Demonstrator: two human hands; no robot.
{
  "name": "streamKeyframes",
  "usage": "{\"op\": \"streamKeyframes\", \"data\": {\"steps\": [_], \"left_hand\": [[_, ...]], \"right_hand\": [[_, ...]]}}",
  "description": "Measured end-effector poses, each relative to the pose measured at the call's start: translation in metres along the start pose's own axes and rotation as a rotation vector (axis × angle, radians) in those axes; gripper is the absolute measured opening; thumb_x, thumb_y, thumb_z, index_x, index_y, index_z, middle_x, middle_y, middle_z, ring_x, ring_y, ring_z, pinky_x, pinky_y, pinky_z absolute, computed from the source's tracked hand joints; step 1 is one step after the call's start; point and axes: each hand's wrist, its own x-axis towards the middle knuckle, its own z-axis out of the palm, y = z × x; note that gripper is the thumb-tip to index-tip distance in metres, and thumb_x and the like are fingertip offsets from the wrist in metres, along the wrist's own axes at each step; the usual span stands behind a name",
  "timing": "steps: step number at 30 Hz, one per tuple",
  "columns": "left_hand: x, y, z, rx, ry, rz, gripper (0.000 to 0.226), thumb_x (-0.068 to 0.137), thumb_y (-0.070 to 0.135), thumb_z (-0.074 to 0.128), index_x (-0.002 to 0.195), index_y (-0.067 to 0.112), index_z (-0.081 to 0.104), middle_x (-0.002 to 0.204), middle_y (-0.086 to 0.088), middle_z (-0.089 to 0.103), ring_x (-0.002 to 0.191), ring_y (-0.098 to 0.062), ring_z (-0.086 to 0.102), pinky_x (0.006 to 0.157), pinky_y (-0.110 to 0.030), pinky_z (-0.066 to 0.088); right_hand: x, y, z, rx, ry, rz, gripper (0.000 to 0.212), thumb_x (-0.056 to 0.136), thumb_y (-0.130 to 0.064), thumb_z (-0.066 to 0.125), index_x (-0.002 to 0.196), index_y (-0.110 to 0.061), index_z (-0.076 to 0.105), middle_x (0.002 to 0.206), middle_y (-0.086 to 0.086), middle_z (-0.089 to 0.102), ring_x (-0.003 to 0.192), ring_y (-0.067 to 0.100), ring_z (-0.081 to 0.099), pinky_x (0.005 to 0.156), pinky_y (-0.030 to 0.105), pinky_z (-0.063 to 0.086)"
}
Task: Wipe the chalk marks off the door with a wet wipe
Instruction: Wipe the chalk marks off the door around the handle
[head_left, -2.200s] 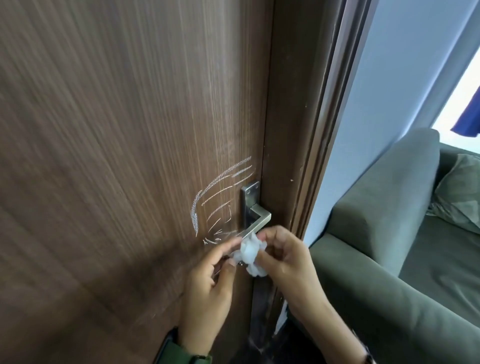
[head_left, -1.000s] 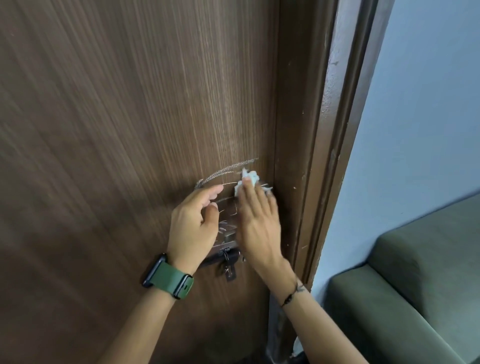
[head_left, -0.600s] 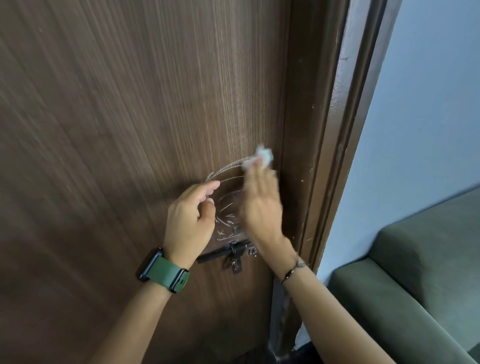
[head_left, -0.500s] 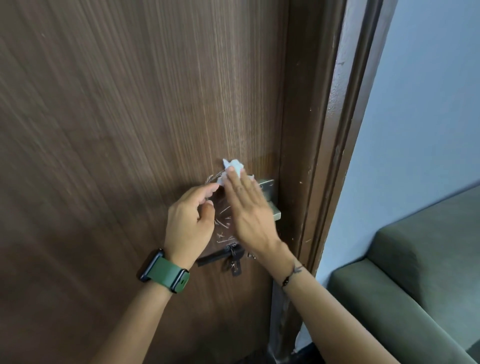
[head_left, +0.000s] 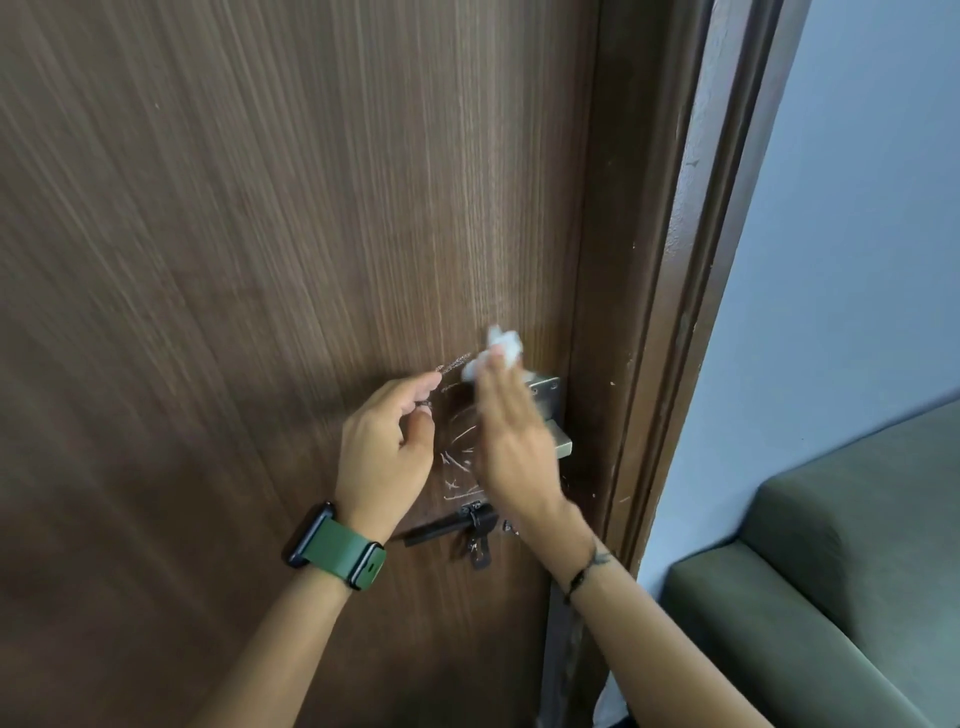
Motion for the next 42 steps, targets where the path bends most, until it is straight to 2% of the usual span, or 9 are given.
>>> {"op": "streamKeyframes", "data": {"steps": [2, 6, 11, 15, 20, 24, 28, 38, 42], "left_hand": [[-0.002, 0.000, 0.000, 0.006, -0.011, -0.005, 0.036, 0.082, -0.006, 0.048, 0.110, 0.011, 0.063, 0.103, 0.004, 0.065, 0.096, -0.011, 0.061, 0.086, -0.016, 0.045], [-0.009, -0.004, -0.003, 0.046, -0.023, 0.022, 0.035, 0.082, -0.005, 0.049, 0.109, 0.012, 0.063, 0.105, 0.006, 0.065, 0.097, -0.009, 0.061, 0.085, -0.011, 0.044], [-0.011, -0.007, -0.004, 0.034, -0.010, -0.010, 0.034, 0.081, -0.007, 0.049, 0.107, 0.009, 0.064, 0.104, -0.002, 0.068, 0.096, -0.013, 0.063, 0.086, -0.019, 0.045], [-0.014, -0.009, -0.010, 0.068, -0.010, 0.027, 0.035, 0.082, -0.006, 0.049, 0.107, 0.012, 0.064, 0.102, 0.009, 0.063, 0.094, -0.008, 0.060, 0.085, -0.015, 0.044], [-0.015, -0.008, -0.008, 0.039, -0.009, -0.018, 0.034, 0.081, -0.008, 0.049, 0.106, 0.009, 0.064, 0.103, 0.000, 0.067, 0.095, -0.012, 0.062, 0.086, -0.017, 0.044], [-0.017, -0.008, -0.011, 0.063, -0.018, 0.007, 0.034, 0.081, -0.008, 0.049, 0.106, 0.010, 0.064, 0.101, 0.006, 0.064, 0.092, -0.010, 0.061, 0.084, -0.015, 0.044], [-0.018, -0.009, -0.011, 0.051, -0.013, -0.026, 0.034, 0.081, -0.008, 0.049, 0.106, 0.008, 0.065, 0.104, -0.002, 0.067, 0.094, -0.012, 0.061, 0.087, -0.019, 0.043], [-0.021, -0.014, -0.013, 0.067, -0.025, -0.019, 0.035, 0.081, -0.007, 0.049, 0.107, 0.011, 0.064, 0.105, -0.001, 0.068, 0.095, -0.011, 0.061, 0.086, -0.015, 0.043], [-0.021, -0.014, -0.012, 0.070, -0.028, -0.016, 0.035, 0.081, -0.007, 0.050, 0.108, 0.009, 0.064, 0.105, -0.002, 0.067, 0.095, -0.010, 0.060, 0.086, -0.018, 0.045]], "right_hand": [[-0.008, 0.007, 0.004, -0.041, -0.043, -0.141, 0.050, 0.083, 0.003, 0.035, 0.131, 0.011, 0.043, 0.139, 0.028, 0.042, 0.128, 0.042, 0.041, 0.102, 0.052, 0.041], [0.006, 0.034, -0.005, 0.038, 0.142, 0.355, 0.049, 0.083, 0.009, 0.047, 0.132, 0.008, 0.043, 0.138, 0.026, 0.044, 0.128, 0.038, 0.044, 0.097, 0.051, 0.047], [-0.024, -0.011, 0.023, -0.094, 0.005, -0.030, 0.048, 0.082, 0.002, 0.049, 0.130, 0.005, 0.048, 0.137, 0.024, 0.047, 0.127, 0.039, 0.045, 0.106, 0.055, 0.033], [-0.007, 0.014, 0.007, -0.026, 0.125, 0.353, 0.051, 0.080, 0.005, 0.040, 0.132, 0.009, 0.043, 0.138, 0.026, 0.044, 0.129, 0.039, 0.042, 0.108, 0.052, 0.028], [-0.019, -0.021, 0.025, -0.033, 0.007, -0.004, 0.056, 0.077, 0.007, 0.063, 0.130, 0.009, 0.045, 0.136, 0.028, 0.045, 0.126, 0.041, 0.043, 0.104, 0.054, 0.033], [-0.012, -0.006, 0.014, -0.001, 0.064, 0.247, 0.066, 0.069, 0.019, 0.063, 0.130, 0.013, 0.041, 0.137, 0.033, 0.041, 0.128, 0.045, 0.039, 0.104, 0.056, 0.030], [-0.017, -0.019, 0.019, -0.057, -0.016, -0.007, 0.065, 0.073, 0.009, 0.066, 0.132, 0.012, 0.039, 0.138, 0.031, 0.040, 0.129, 0.042, 0.038, 0.106, 0.054, 0.025], [-0.043, -0.015, 0.025, -0.170, -0.105, -0.043, 0.048, 0.083, -0.006, 0.050, 0.129, 0.008, 0.048, 0.137, 0.026, 0.044, 0.125, 0.039, 0.046, 0.106, 0.053, 0.027], [-0.002, -0.020, 0.020, -0.176, 0.024, 0.004, 0.054, 0.082, -0.007, 0.064, 0.130, 0.010, 0.044, 0.136, 0.028, 0.045, 0.127, 0.043, 0.042, 0.108, 0.055, 0.019]]}}
